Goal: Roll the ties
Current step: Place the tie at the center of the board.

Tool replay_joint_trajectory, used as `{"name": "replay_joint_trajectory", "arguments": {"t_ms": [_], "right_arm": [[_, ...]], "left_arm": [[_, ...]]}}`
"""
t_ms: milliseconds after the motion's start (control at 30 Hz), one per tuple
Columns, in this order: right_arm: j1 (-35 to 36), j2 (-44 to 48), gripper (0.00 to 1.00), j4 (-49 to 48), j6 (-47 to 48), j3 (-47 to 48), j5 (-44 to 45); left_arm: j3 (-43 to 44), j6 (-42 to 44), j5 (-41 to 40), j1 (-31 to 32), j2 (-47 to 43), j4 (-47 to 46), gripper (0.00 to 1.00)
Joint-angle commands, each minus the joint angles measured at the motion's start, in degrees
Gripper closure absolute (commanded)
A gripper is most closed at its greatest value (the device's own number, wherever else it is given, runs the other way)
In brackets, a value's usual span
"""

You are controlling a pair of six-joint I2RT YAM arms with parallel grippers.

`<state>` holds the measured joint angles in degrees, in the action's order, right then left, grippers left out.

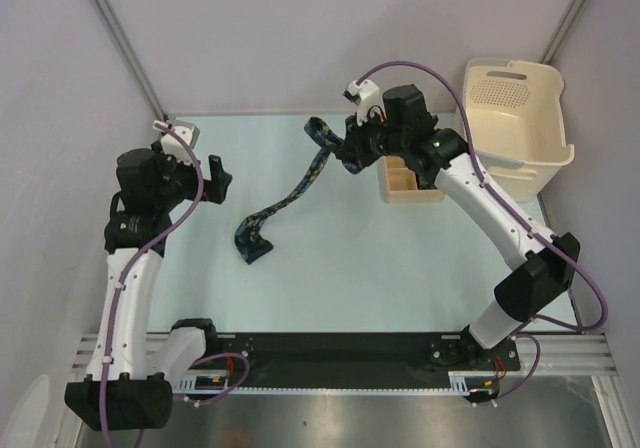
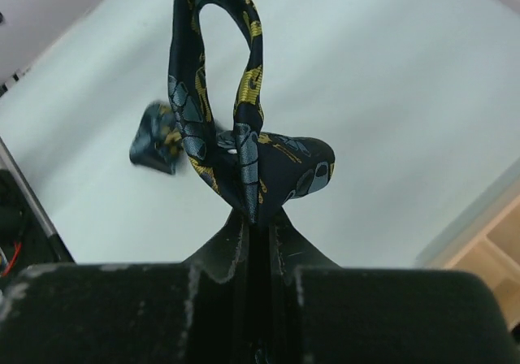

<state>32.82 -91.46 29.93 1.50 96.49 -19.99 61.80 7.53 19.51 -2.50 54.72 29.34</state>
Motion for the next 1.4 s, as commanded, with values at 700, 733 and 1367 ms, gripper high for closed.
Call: {"name": "replay_joint_trajectory", "arguments": {"t_ms": [700, 733, 1367], "right_arm": [[4.35, 3.33, 1.00, 31.78, 21.79, 19.19, -3.21], [5.06, -1.74, 1.00, 30.29, 21.88, 19.18, -5.65], [-2.67, -13.13, 0.08, 30.02, 20.22, -4.70, -0.94]], "left_arm": [[-11.26, -7.18, 6.43, -1.54, -9.01, -14.49, 0.00], [-11.18, -7.18, 4.85, -1.54, -9.62, -13.53, 0.00], [-9.07, 14.18, 21.47, -5.43, 4.59, -3.15, 0.00]]}}
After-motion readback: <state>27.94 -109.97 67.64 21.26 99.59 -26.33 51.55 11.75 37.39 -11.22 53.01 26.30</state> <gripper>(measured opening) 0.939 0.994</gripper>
